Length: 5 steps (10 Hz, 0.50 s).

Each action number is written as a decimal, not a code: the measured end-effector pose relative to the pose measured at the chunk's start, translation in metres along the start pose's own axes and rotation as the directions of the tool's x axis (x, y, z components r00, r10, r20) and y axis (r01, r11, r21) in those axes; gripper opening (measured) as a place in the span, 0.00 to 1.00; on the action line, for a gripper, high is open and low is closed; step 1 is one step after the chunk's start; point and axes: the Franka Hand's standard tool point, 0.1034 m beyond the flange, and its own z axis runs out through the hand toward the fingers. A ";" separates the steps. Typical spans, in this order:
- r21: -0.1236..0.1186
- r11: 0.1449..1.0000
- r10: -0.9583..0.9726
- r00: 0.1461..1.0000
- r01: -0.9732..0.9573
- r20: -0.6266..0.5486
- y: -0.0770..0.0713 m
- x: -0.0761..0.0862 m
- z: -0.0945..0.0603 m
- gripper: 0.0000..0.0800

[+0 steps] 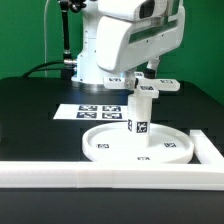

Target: Assemble round table

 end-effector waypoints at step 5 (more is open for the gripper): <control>0.000 1.000 -0.027 1.000 0.027 -0.002 0.002 0.001 0.009 0.54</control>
Offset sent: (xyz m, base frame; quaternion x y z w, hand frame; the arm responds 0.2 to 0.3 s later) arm 0.0004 0.0012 -0.0117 0.0080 0.0122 -0.0355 0.9993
